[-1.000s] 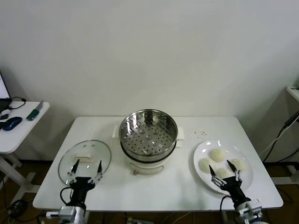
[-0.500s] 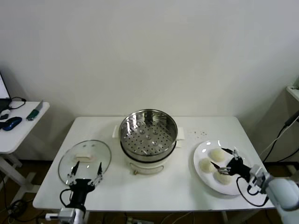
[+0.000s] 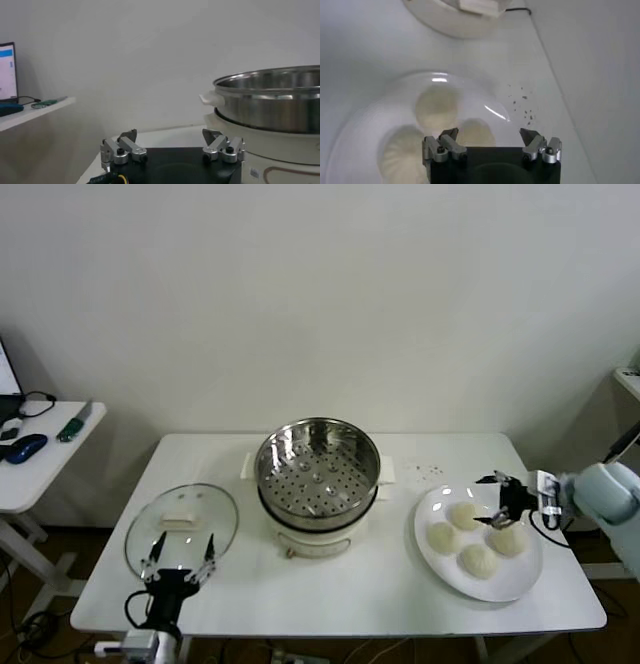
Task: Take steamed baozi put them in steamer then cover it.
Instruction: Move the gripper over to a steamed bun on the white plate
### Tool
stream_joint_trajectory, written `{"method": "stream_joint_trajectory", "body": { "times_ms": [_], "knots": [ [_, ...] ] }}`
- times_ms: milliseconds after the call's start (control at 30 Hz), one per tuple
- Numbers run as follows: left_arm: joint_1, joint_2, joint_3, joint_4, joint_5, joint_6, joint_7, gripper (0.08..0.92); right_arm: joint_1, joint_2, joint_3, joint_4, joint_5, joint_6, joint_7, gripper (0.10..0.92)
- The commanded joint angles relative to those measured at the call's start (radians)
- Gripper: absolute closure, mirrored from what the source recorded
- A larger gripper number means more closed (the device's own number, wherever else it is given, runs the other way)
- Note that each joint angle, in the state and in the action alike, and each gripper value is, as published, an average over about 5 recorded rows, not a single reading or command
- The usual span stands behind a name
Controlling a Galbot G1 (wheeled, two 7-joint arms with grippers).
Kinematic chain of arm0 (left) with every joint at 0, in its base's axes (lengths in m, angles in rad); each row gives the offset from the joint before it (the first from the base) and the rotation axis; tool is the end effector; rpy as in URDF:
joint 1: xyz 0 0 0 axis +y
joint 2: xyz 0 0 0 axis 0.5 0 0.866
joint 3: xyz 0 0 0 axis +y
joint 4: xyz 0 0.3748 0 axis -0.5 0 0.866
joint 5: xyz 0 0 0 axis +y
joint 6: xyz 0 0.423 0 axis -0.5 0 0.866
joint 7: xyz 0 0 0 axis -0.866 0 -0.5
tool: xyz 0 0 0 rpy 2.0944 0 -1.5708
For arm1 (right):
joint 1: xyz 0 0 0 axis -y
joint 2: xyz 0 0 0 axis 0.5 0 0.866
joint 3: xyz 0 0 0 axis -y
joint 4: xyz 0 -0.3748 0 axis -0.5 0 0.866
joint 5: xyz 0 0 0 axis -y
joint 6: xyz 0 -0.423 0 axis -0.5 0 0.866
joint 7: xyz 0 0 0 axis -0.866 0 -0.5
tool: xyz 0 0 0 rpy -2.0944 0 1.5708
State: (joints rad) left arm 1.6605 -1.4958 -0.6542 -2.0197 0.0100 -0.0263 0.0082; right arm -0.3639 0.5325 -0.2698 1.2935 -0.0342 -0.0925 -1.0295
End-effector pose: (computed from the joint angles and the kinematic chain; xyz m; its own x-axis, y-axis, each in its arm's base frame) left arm 0.2014 0.0638 -0.3704 -0.9890 -0.0729 0.1285 -0.0540 0.9880 0.1445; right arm 0.5363 -0.2755 -0.2067 -0.3625 -0.2907 0.8855 -0.9314 0.1457 -0.3335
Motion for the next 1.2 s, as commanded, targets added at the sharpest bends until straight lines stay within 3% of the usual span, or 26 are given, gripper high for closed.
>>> {"method": "stream_joint_trajectory", "body": {
  "times_ms": [33,700,1200],
  "knots": [
    [-0.003,0.004,-0.001,0.000,-0.005,0.006,-0.007,0.177,0.398,-0.030,-0.455,-0.139,-0.013,0.005,-0.089,0.203],
    [-0.024,0.024,-0.001,0.013,-0.014,0.019,-0.010,0.177,0.415,0.236,-0.622,-0.348,-0.063,0.026,-0.071,0.203],
    [-0.022,0.027,-0.002,0.011,-0.010,0.020,-0.009,0.177,0.383,0.302,-0.604,-0.400,-0.088,0.041,-0.066,0.207]
  ]
}}
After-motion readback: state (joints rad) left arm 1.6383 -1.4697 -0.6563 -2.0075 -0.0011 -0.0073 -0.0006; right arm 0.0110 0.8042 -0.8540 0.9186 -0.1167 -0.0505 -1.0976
